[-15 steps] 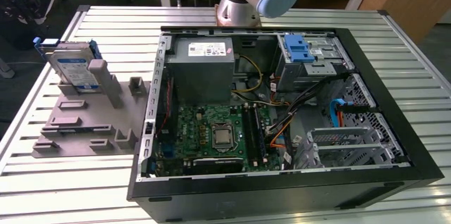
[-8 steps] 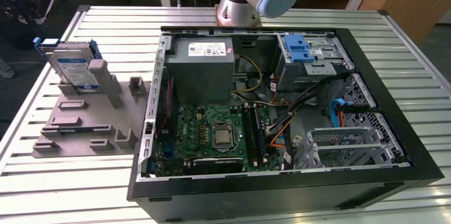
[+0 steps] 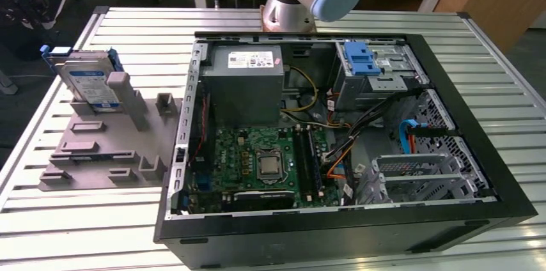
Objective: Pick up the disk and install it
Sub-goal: 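Pick up the disk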
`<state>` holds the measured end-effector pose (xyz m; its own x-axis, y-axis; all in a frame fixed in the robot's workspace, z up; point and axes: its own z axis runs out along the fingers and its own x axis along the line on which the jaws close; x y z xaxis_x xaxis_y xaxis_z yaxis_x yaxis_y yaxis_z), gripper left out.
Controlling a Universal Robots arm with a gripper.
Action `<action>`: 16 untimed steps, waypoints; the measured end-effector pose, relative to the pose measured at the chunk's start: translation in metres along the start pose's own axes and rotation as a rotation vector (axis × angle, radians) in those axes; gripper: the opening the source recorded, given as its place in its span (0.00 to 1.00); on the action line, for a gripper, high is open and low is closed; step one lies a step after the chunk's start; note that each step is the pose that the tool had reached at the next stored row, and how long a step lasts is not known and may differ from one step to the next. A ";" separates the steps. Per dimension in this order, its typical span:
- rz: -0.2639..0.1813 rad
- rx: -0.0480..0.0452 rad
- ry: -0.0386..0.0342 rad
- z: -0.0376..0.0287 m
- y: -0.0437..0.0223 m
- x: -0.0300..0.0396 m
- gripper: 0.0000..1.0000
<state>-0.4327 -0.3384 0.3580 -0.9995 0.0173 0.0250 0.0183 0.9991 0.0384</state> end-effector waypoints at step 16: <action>-0.010 0.0002 0.0004 0.0000 0.0000 0.0000 0.11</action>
<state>-0.4327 -0.3384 0.3580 -0.9997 0.0076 0.0251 0.0086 0.9992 0.0384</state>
